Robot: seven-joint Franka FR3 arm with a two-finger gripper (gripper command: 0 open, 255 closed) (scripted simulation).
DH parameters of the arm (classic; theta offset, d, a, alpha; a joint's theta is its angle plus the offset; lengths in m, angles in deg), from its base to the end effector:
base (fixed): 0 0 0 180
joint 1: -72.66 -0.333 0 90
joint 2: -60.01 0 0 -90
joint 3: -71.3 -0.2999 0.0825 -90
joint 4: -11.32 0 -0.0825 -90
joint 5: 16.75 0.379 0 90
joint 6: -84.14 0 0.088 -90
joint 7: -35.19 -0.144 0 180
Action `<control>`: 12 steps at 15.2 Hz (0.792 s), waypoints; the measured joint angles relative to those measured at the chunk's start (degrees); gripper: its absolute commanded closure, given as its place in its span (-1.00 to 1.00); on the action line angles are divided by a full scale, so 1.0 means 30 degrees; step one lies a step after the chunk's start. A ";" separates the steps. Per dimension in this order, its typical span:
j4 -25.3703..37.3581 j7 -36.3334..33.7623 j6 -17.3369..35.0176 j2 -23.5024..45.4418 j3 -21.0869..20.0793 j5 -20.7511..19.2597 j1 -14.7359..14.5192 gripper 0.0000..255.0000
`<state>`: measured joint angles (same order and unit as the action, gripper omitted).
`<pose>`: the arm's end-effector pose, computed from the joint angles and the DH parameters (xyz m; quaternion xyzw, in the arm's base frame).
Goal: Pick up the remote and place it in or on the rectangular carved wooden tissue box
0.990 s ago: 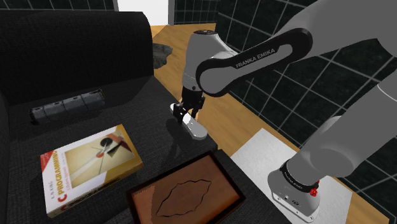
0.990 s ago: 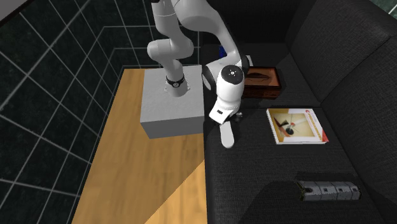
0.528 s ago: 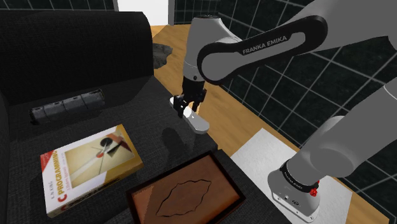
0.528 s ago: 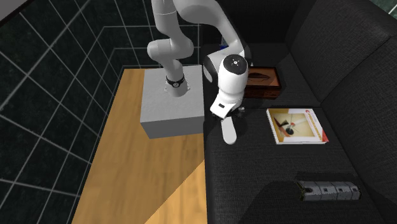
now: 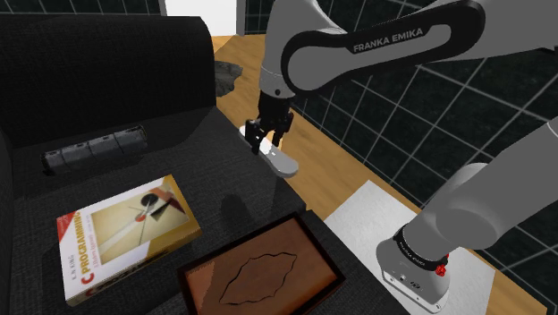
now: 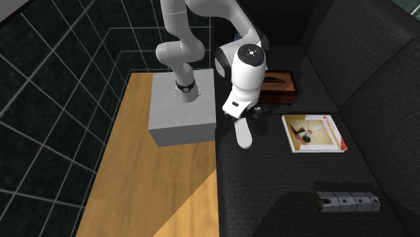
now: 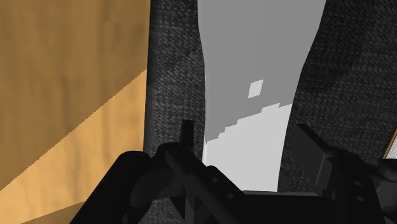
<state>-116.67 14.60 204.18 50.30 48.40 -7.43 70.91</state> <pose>0.4461 0.2203 0.3878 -0.9992 0.0069 0.0052 0.0389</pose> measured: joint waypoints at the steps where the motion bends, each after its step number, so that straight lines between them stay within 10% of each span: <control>1: 0.0181 -0.0005 -0.0282 -0.0107 0.0020 0.0019 0.0000 1.00; 12: 0.2402 -0.0053 -0.3135 -0.0761 0.0267 0.0033 0.0082 1.00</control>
<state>-109.47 14.44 194.77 48.02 49.20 -7.34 71.15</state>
